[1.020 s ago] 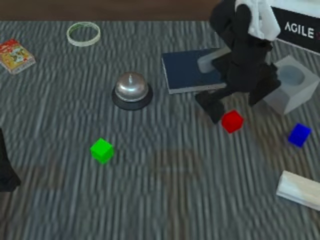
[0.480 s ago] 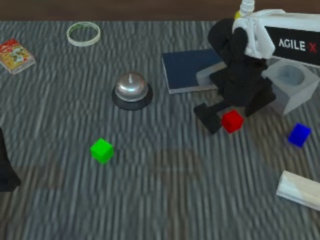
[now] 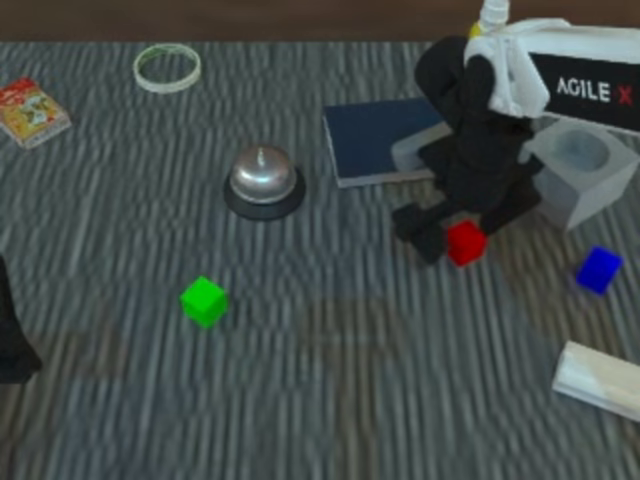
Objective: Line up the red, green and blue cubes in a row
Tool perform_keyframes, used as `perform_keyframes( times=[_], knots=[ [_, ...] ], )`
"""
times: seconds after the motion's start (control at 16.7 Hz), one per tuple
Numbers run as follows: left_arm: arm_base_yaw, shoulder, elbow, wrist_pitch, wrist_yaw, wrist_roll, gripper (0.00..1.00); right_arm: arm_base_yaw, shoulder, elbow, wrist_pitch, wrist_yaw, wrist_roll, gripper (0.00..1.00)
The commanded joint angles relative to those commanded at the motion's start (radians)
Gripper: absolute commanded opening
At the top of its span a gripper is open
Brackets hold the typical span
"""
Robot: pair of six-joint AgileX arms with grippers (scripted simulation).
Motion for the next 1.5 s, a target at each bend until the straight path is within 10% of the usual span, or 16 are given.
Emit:
perform_keyframes(
  times=[0.36,1.5],
  knots=[
    [0.0,0.0,0.0,0.0,0.0,0.0,1.0,0.0,0.0,0.0,0.0,0.0,0.0,0.0],
    [0.0,0.0,0.0,0.0,0.0,0.0,1.0,0.006,-0.103,0.186,-0.248,-0.005,0.002,0.0]
  ],
)
